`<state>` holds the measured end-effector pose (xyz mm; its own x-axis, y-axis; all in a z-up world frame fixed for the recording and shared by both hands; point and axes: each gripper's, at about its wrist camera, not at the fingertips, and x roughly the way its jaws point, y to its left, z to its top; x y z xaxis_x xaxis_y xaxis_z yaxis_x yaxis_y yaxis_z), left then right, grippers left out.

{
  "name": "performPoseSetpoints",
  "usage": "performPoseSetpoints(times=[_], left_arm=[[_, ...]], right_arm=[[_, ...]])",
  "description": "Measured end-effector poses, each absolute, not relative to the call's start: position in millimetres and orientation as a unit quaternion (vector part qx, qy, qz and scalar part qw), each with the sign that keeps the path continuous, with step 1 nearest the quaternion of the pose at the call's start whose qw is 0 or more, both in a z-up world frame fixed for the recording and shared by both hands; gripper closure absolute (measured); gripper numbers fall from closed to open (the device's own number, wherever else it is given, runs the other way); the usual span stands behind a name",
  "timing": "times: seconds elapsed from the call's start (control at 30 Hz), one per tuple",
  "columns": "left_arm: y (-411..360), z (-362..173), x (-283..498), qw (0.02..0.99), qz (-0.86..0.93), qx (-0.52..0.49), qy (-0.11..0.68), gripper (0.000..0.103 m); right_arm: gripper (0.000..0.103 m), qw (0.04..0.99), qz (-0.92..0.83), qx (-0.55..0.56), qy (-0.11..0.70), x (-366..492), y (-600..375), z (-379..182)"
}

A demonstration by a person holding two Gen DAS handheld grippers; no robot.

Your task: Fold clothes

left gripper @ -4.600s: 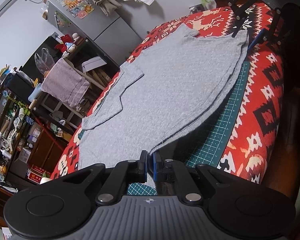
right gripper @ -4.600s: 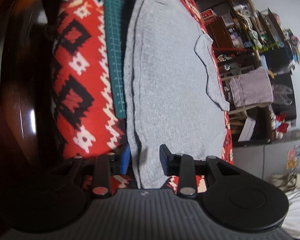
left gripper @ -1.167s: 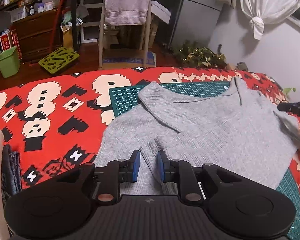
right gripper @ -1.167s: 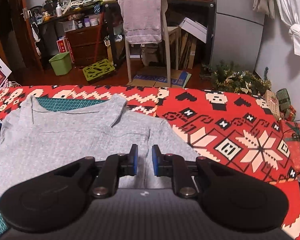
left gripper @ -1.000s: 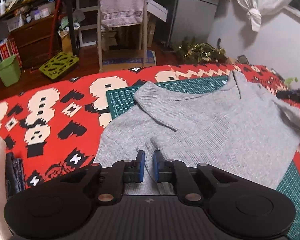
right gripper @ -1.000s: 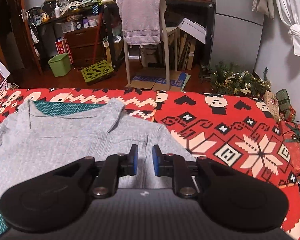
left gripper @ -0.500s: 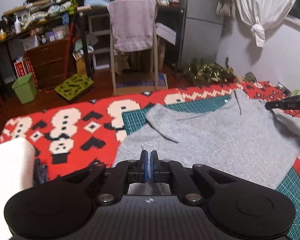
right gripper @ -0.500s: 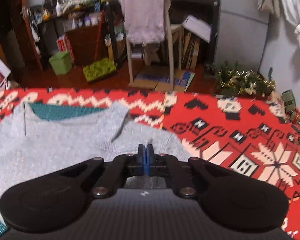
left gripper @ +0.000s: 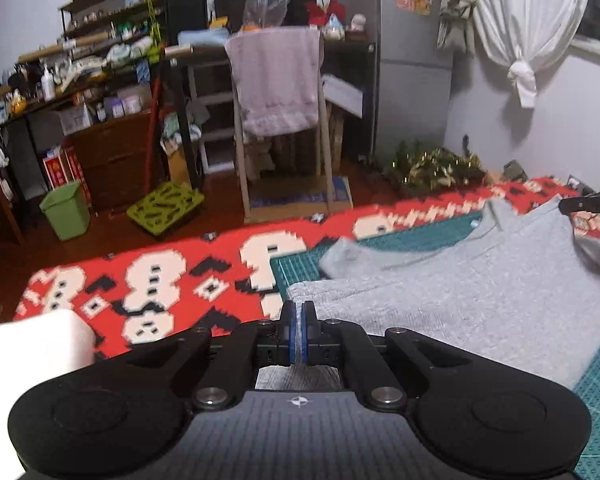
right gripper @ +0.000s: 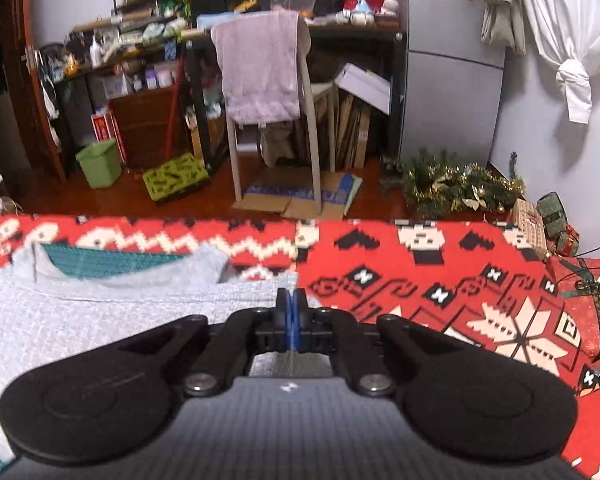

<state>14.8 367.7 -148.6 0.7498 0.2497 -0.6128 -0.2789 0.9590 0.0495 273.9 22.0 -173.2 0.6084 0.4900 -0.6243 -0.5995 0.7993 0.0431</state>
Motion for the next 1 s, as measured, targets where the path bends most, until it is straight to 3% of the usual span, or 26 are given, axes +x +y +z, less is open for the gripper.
performPoseSetpoints(times=[0.2, 0.27, 0.3, 0.4, 0.5, 0.7, 1.0], left_arm=[[371, -172, 30, 0.922, 0.141, -0.017, 0.359, 0.098], [372, -173, 28, 0.922, 0.145, -0.016, 0.36, 0.093], [374, -171, 26, 0.921, 0.147, -0.023, 0.359, 0.088], [377, -163, 16, 0.923, 0.144, -0.05, 0.354, 0.069], [373, -150, -3, 0.924, 0.143, -0.06, 0.348, 0.069], [351, -139, -54, 0.922, 0.118, -0.109, 0.354, 0.068], [301, -159, -91, 0.917, 0.103, -0.088, 0.376, 0.061]], right_arm=[[0.1, 0.886, 0.299, -0.096, 0.34, 279, 27, -192], [0.099, 0.887, 0.298, -0.094, 0.341, 278, 26, -191], [0.093, 0.887, 0.298, -0.092, 0.34, 277, 24, -189], [0.09, 0.888, 0.303, -0.085, 0.336, 271, 14, -176], [0.084, 0.886, 0.314, -0.079, 0.331, 259, -5, -160], [0.084, 0.876, 0.328, -0.078, 0.345, 217, -60, -140], [0.081, 0.855, 0.348, -0.064, 0.379, 171, -96, -157]])
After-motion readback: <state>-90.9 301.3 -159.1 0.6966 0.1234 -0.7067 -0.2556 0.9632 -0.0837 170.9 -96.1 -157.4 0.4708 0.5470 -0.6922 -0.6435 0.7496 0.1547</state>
